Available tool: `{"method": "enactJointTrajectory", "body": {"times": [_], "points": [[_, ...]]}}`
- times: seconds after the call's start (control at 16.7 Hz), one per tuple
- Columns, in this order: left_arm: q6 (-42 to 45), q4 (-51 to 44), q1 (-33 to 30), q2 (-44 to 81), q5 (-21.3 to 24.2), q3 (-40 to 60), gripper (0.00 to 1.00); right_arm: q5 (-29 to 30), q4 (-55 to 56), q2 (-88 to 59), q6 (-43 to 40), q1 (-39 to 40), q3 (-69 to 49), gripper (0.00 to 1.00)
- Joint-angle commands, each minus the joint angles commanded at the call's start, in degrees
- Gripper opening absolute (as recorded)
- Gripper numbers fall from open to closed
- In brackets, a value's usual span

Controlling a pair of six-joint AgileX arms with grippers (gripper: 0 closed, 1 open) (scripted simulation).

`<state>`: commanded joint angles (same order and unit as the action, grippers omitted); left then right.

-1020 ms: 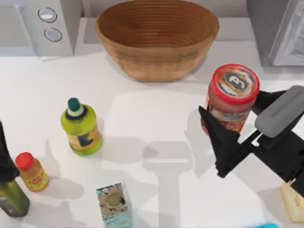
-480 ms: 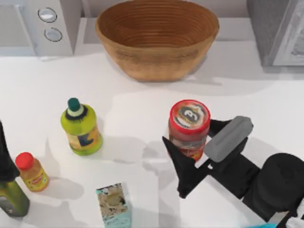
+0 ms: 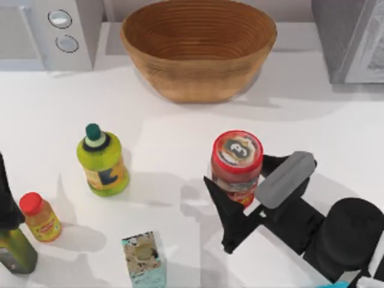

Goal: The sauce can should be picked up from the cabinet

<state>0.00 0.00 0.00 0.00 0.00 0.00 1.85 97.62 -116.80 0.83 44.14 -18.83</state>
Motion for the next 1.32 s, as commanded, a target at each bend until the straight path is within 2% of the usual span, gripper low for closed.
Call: {"method": "enactJointTrajectory", "body": {"times": [0.42,0.72,1.32], "points": [[0.00,0.00,0.00,0.00,0.00,0.00,1.00,0.10,-2.73,-9.85,-0.17,0.10,-13.31,0.00],[0.00,0.00,0.00,0.00,0.00,0.00,1.00,0.08,-3.34,-11.27,-0.20,0.07,-14.95,0.00],[0.00,0.00,0.00,0.00,0.00,0.00,1.00,0.08,-3.34,-11.27,-0.20,0.07,-14.95,0.75]]}}
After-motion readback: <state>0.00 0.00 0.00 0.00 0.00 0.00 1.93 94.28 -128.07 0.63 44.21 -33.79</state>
